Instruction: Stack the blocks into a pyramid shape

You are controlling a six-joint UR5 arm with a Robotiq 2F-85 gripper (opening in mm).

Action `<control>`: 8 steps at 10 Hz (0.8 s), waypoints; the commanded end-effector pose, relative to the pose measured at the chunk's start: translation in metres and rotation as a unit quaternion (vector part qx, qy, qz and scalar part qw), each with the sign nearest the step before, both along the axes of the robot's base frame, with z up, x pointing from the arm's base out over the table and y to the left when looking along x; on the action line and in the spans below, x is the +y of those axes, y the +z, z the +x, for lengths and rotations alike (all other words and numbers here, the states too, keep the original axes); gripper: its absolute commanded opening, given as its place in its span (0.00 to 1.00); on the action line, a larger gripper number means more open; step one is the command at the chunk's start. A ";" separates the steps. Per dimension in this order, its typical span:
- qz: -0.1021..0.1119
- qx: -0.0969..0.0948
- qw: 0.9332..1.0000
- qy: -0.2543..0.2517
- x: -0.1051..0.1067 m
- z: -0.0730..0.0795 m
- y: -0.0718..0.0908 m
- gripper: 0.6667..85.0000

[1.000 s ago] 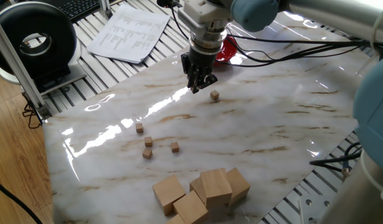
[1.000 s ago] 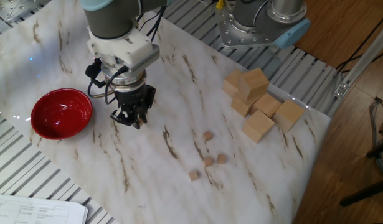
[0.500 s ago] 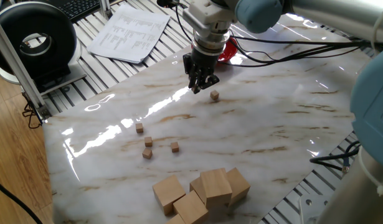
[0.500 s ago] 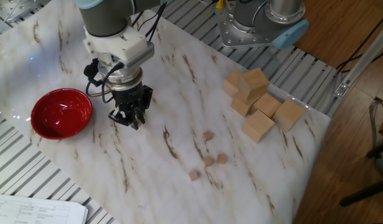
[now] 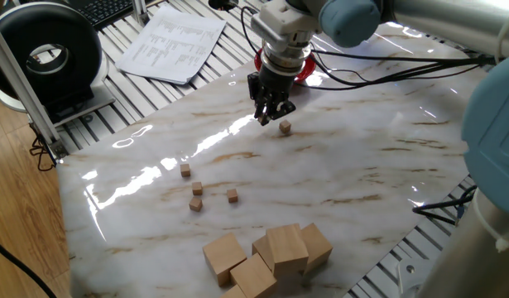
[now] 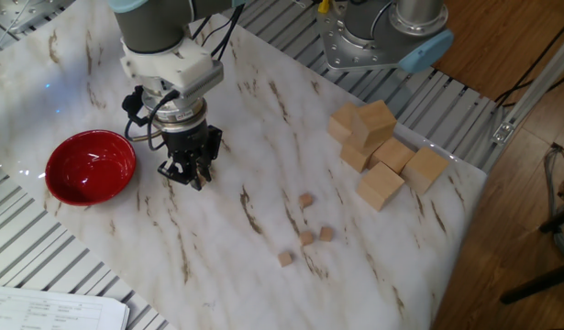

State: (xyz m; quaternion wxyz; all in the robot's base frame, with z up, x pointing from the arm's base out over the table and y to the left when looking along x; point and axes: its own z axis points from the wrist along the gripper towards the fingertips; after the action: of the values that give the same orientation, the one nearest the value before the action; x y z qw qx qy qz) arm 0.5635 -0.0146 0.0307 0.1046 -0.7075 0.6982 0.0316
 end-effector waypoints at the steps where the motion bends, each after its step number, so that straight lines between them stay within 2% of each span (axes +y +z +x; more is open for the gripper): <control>1: 0.004 -0.004 1.000 0.000 -0.010 -0.003 -0.004 0.14; 8: 0.015 -0.007 1.000 0.001 -0.012 -0.006 -0.010 0.13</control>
State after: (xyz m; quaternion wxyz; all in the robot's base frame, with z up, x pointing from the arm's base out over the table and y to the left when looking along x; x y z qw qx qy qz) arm 0.5574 -0.0266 0.0209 0.1119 -0.7101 0.6944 0.0339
